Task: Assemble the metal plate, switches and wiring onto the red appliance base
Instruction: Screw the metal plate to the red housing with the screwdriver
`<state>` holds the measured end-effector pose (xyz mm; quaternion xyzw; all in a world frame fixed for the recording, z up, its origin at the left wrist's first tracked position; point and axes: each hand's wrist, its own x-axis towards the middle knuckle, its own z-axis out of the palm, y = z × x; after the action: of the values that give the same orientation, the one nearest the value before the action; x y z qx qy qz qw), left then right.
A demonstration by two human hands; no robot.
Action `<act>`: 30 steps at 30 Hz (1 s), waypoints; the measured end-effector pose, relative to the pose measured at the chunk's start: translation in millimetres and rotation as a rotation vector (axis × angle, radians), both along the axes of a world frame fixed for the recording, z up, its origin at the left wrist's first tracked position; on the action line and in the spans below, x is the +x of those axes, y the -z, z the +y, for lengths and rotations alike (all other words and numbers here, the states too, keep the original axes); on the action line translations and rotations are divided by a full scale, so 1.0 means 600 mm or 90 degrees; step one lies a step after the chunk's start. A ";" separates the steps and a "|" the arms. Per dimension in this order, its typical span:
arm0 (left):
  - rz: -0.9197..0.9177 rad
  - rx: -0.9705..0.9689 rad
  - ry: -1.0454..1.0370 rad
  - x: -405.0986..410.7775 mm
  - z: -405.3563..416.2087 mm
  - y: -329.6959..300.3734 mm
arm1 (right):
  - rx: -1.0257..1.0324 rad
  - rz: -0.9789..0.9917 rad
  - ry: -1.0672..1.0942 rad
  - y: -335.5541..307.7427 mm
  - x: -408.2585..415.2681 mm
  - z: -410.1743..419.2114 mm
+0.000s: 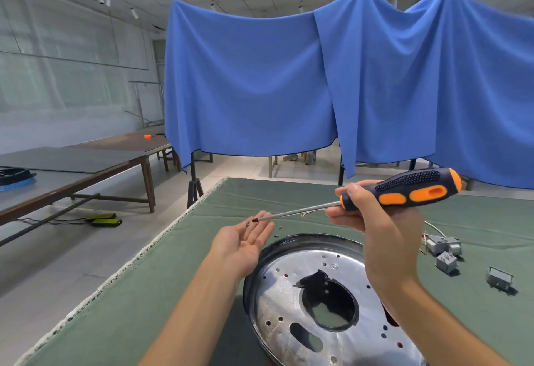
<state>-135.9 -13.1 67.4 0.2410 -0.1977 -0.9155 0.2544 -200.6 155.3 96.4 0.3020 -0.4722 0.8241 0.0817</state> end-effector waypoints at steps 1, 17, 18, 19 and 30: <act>0.004 0.001 0.003 0.001 0.003 -0.001 | 0.003 0.003 0.000 0.002 0.001 -0.001; 0.032 -0.018 -0.062 0.006 0.013 -0.006 | 0.021 0.019 -0.001 0.005 0.009 -0.015; 0.031 -0.020 -0.079 0.004 0.014 -0.007 | 0.024 0.026 -0.002 0.004 0.008 -0.016; 0.030 -0.019 -0.093 0.002 0.014 -0.006 | 0.028 0.033 -0.001 0.004 0.008 -0.017; -0.006 -0.053 -0.066 -0.008 0.012 0.012 | 0.083 0.102 -0.025 0.011 0.008 -0.026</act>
<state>-140.5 -5.6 60.4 0.2441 -0.2241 -0.8909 0.3107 -195.8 139.6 89.9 0.3804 -0.5106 0.7665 0.0833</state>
